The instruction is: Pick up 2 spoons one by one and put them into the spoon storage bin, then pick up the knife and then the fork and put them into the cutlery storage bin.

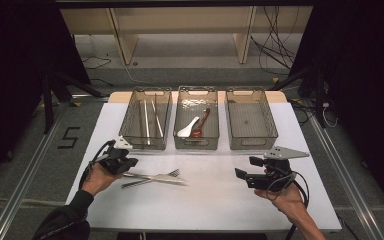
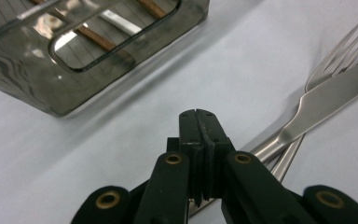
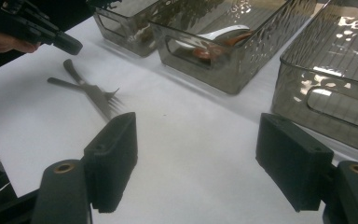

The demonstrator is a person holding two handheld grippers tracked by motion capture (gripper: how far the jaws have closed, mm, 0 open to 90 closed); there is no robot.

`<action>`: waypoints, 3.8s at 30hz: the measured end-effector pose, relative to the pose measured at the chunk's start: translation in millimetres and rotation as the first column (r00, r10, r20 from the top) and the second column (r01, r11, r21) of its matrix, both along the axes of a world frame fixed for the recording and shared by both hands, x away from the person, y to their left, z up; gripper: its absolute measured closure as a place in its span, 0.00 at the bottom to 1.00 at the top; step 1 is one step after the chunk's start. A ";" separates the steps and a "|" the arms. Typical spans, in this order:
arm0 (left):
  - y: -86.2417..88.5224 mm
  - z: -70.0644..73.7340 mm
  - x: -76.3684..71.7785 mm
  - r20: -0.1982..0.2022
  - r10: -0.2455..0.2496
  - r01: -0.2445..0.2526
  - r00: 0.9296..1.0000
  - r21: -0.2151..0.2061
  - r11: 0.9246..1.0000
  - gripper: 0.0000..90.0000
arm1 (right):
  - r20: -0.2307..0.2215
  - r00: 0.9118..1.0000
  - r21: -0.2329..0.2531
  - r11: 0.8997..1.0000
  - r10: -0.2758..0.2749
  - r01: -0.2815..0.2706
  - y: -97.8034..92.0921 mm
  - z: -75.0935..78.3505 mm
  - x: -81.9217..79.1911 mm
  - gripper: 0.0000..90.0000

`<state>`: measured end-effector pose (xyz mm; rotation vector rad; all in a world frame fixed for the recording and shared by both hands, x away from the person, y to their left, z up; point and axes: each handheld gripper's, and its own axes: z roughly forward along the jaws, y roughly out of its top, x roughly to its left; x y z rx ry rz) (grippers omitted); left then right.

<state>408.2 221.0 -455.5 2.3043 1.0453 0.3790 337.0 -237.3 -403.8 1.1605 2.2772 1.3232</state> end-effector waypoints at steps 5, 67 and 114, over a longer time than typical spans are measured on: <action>-0.9 0.1 1.1 -0.026 -0.011 0.011 1.000 0.012 1.000 0.99 | -0.011 1.000 0.001 1.000 0.003 -0.003 -0.9 -3.5 0.1 0.33; -8.3 -11.3 -35.2 -0.353 -0.048 0.115 0.934 0.169 0.979 0.99 | -0.007 1.000 -0.016 1.000 0.012 -0.012 1.5 0.5 0.7 0.34; -43.7 -10.4 -49.7 -0.313 -0.141 0.218 0.939 0.228 0.949 0.63 | -0.008 1.000 -0.018 1.000 0.019 -0.019 2.7 1.3 0.9 0.34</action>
